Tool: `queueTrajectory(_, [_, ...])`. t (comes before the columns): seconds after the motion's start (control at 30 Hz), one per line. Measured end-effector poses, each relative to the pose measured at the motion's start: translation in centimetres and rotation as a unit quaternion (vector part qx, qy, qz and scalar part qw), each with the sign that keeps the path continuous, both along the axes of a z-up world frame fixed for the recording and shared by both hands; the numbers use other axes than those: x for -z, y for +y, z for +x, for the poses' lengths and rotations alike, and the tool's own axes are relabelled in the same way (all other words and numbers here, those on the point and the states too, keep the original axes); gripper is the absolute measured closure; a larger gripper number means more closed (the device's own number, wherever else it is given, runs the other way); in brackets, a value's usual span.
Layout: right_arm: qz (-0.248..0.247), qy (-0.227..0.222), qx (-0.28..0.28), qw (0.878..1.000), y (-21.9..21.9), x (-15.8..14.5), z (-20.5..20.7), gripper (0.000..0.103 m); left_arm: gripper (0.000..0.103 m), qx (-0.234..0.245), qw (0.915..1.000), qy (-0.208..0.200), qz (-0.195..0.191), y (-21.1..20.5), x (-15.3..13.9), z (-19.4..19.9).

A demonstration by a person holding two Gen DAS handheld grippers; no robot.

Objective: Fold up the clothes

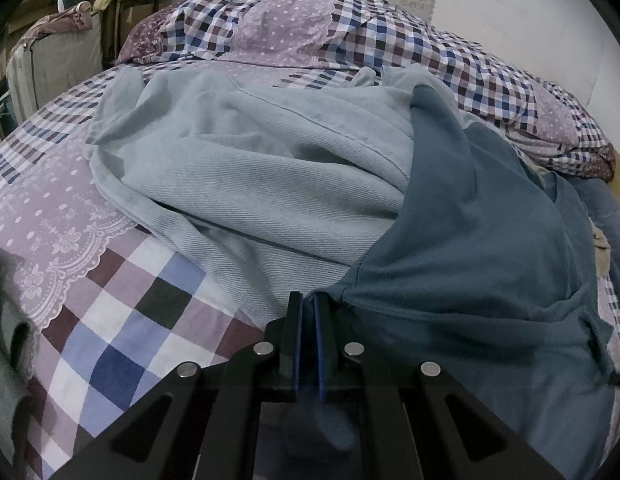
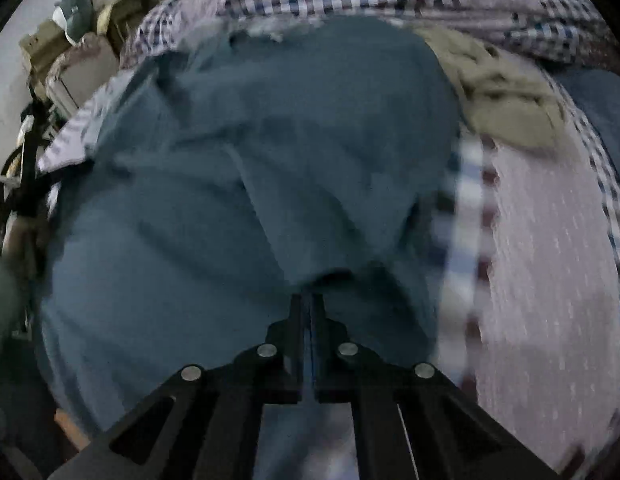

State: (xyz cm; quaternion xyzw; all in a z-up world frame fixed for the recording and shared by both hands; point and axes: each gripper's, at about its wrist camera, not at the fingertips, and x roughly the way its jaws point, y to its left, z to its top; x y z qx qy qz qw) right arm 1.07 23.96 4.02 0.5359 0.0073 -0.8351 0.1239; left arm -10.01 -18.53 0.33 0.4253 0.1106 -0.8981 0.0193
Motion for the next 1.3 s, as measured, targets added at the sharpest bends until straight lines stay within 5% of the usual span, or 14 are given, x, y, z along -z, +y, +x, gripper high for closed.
queueTrajectory(0.17, [-0.027,0.036,0.079,0.996,3.4,-2.3,0.9,0.092,0.098,-0.001,1.0,0.001,0.002,0.0,0.0,0.0])
queueTrajectory(0.23, [-0.044,0.055,0.116,0.991,4.4,-2.8,-0.4,0.059,0.098,-0.001,1.0,0.001,0.001,0.0,0.0,-0.1])
queueTrajectory(0.27, [-0.051,0.063,0.128,0.988,4.7,-3.0,-1.2,0.056,0.098,-0.001,1.0,0.0,0.001,0.0,0.0,-0.1])
queueTrajectory(0.5, [-0.012,0.022,0.121,0.992,3.1,0.3,-7.6,0.055,0.097,-0.003,1.0,0.0,0.008,-0.1,0.0,-0.3])
queueTrajectory(0.57, [-0.002,0.013,0.109,0.994,2.3,1.0,-8.7,0.056,0.097,-0.005,0.9999,0.001,0.012,-0.2,0.0,-0.3])
queueTrajectory(0.6, [-0.001,0.016,0.102,0.995,1.7,1.0,-9.0,0.07,0.097,-0.007,0.9999,0.002,0.015,-0.2,0.0,-0.4])
queueTrajectory(0.63, [0.006,0.025,0.095,0.995,0.9,0.7,-9.3,0.103,0.098,-0.009,0.9998,0.004,0.018,-0.3,0.0,-0.4])
queueTrajectory(0.83, [0.073,0.157,-0.007,0.985,-8.0,-8.3,-8.2,0.102,0.099,-0.037,0.9965,0.021,0.071,-1.7,0.0,0.1])
queueTrajectory(1.0, [0.045,0.28,0.014,0.959,-8.4,-17.1,-4.5,0.102,0.099,-0.05,0.9955,0.03,0.075,-1.8,-0.1,0.4])
queueTrajectory(1.2, [0.016,0.301,0.084,0.95,-4.7,-20.0,-6.4,0.102,0.099,-0.055,0.9949,0.027,0.08,-2.0,0.0,0.1])
queueTrajectory(1.3, [0.018,0.332,0.048,0.942,-8.2,-23.4,-7.0,0.102,0.099,-0.06,0.9944,0.026,0.083,-2.1,0.1,0.0])
